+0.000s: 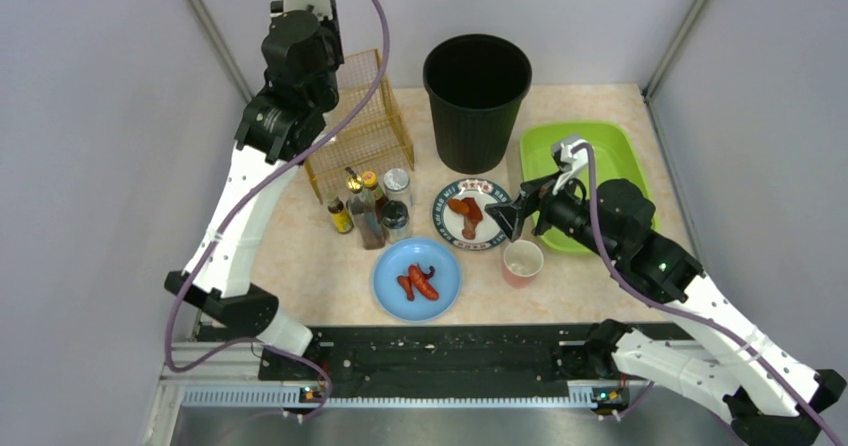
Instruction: Clear the kitchen counter
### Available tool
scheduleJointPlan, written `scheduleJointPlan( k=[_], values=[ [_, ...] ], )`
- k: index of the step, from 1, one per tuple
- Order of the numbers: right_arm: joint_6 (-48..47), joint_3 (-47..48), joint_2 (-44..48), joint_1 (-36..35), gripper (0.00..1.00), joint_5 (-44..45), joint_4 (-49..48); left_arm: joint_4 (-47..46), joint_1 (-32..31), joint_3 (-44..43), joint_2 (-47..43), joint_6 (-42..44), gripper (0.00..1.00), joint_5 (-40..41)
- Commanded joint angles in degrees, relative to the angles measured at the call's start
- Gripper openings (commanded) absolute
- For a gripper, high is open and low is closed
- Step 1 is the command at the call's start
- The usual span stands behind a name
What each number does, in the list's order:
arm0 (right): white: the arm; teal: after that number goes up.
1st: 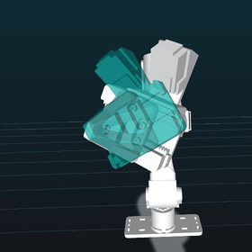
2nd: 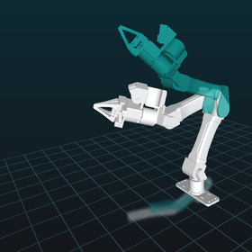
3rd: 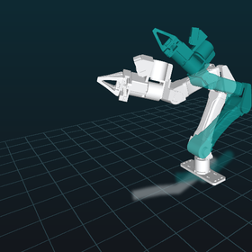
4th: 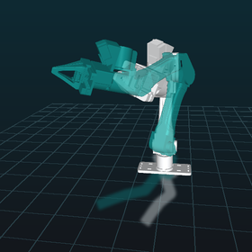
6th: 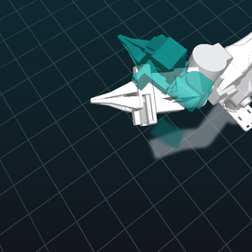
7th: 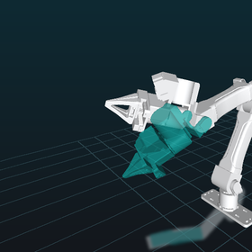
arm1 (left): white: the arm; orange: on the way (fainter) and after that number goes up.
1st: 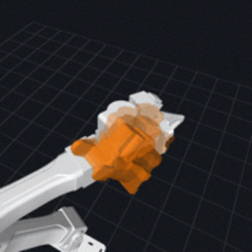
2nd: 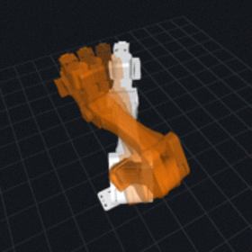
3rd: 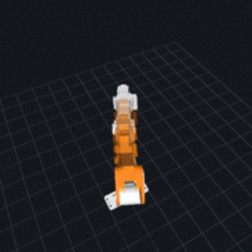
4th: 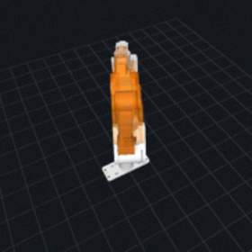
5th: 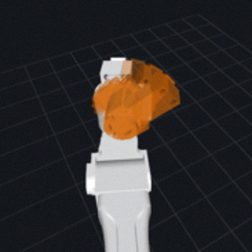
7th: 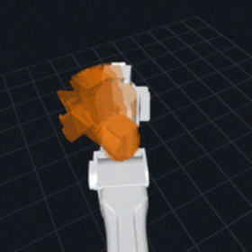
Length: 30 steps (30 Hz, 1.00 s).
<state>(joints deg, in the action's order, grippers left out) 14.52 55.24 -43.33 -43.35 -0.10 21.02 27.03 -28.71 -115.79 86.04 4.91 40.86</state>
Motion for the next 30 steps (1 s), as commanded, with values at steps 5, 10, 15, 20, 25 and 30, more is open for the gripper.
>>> scheduleJointPlan(
  k=[5,10,15,20,25,30],
  values=[
    [-1.5,0.7,-0.3,-0.2,0.95,-1.2,-2.1,-6.5,7.2,-15.2,11.0,-3.6,0.00,-7.1],
    [0.1,-0.3,-0.5,-0.1,0.95,-3.7,-2.8,-9.8,9.3,-18.1,15.2,-4.6,0.00,-8.5],
    [0.8,-1.5,-0.6,-0.2,0.95,-4.1,-3.3,-14.3,11.8,-18.3,19.0,-8.3,0.00,-11.8],
    [1.4,-2.3,-0.1,-0.2,0.95,-5.0,-3.8,-20.4,12.6,-18.5,22.4,-9.1,0.00,-13.1],
    [1.9,-3.7,0.3,-0.2,0.95,-4.5,-4.3,-22.5,12.6,-21.6,26.4,-9.3,0.00,-13.4],
    [1.6,-3.9,0.0,-0.2,0.95,-3.7,-4.3,-25.0,12.9,-23.1,29.4,-9.2,0.00,-13.2]
  ],
)
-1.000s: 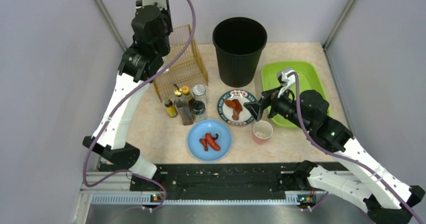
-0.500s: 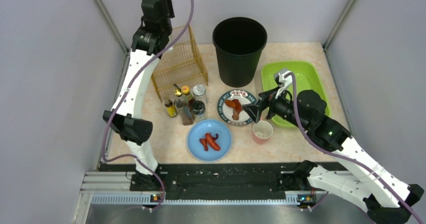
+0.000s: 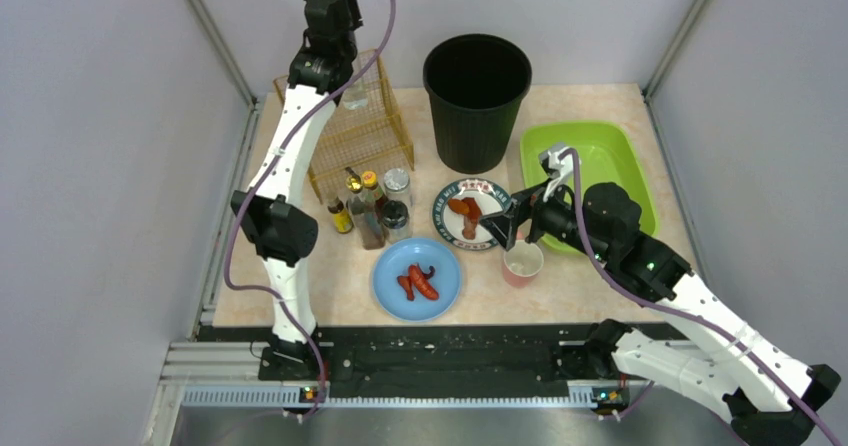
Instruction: Clear the kitchen counter
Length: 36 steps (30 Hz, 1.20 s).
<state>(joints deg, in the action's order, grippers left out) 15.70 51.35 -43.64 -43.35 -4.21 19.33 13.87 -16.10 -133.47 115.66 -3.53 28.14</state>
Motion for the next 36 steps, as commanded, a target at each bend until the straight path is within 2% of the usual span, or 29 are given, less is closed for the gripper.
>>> scheduleJointPlan(
  k=[1,15,27,36],
  values=[
    [0.4,0.0,0.2,-0.2,0.95,0.6,-2.7,-12.1,0.3,-5.8,0.3,-0.8,0.00,-0.5],
    [0.2,0.6,-3.2,-0.2,0.95,0.7,-5.1,-17.9,0.8,-8.0,0.2,-1.6,0.00,-2.4],
    [-1.0,1.6,-6.5,-0.2,0.95,1.7,-5.7,-20.4,3.4,-10.0,5.0,-3.7,0.00,-4.2],
    [-1.5,1.2,-8.1,-0.2,0.96,2.1,-6.2,-21.3,3.5,-8.1,8.0,-4.5,0.00,-4.4]
  ],
)
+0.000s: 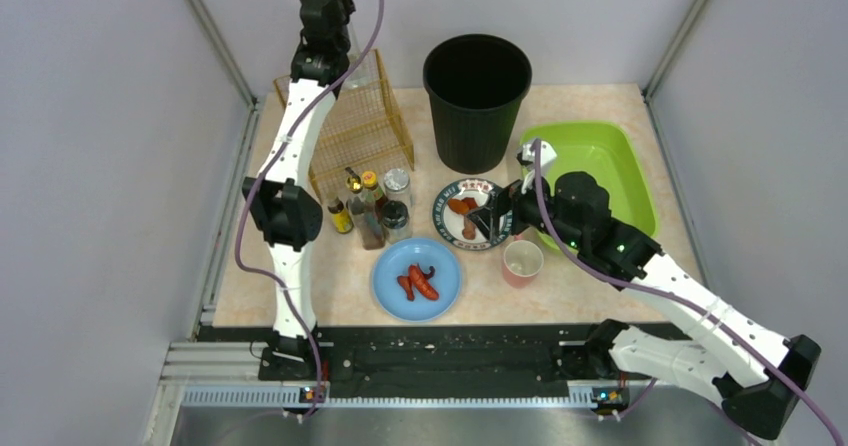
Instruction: Clear the kitchen counter
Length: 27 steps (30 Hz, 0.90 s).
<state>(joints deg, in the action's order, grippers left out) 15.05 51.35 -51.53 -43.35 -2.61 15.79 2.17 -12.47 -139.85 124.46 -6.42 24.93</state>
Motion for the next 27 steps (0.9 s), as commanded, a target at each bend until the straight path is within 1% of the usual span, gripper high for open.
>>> scheduleJointPlan(
  k=[1,9,15,20,27],
  values=[
    [-0.9,1.0,-0.1,-0.2,0.96,0.5,-2.6,-9.7,-0.1,-1.6,-0.5,-1.7,0.00,-1.2],
    [-1.0,-0.3,0.4,-0.1,0.96,0.7,-2.6,-9.3,-0.1,-1.0,2.0,-2.5,0.00,-0.6],
    [-0.5,-2.7,1.9,-0.2,0.97,0.7,-4.2,-8.9,-0.2,6.4,0.3,-3.5,0.00,0.1],
    [0.0,-4.0,2.9,-0.1,0.97,0.1,-4.7,-4.7,-0.5,7.9,0.6,-6.1,0.00,-1.2],
    [0.4,-6.3,4.6,-0.1,0.97,-0.4,-5.1,-3.3,-1.6,12.9,-0.7,-7.8,0.00,-1.0]
  ],
)
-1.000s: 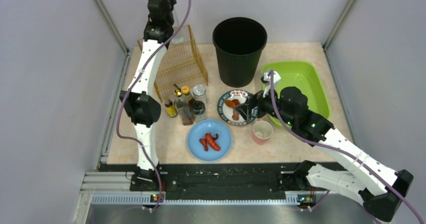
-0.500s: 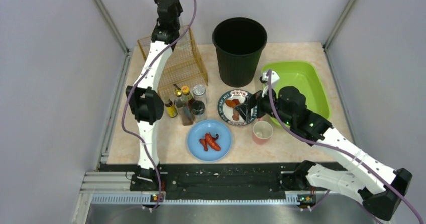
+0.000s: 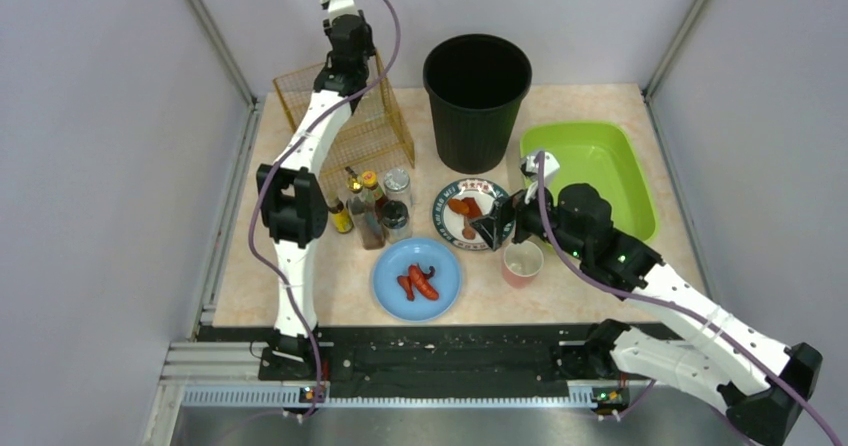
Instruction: Clear the kitchen counter
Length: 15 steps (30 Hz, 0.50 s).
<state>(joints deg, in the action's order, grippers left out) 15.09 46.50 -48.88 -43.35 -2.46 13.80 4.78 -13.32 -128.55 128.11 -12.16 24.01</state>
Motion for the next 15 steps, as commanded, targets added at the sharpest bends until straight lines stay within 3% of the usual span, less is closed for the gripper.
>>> scheduleJointPlan(
  k=[1,4,7,10,15],
  values=[
    [0.5,-1.8,2.2,-0.1,0.97,-0.7,-3.1,-5.6,-1.1,2.0,-4.6,-1.9,0.00,0.2],
    [0.8,-2.8,3.3,-0.2,0.97,-0.7,-3.1,-2.9,-2.2,3.0,-4.8,-1.6,0.00,1.1],
    [0.9,-3.5,4.5,-0.2,0.97,-0.2,-3.1,-3.4,-3.1,6.7,-6.5,-1.6,0.13,2.5],
    [1.1,-3.8,5.5,-0.2,0.98,0.6,-2.6,-2.9,-3.3,8.7,-7.2,-2.0,0.18,2.5],
    [1.2,-3.0,6.1,-0.2,0.98,1.1,-0.9,-0.8,-3.4,12.0,-9.4,-2.3,0.50,0.3]
  ],
)
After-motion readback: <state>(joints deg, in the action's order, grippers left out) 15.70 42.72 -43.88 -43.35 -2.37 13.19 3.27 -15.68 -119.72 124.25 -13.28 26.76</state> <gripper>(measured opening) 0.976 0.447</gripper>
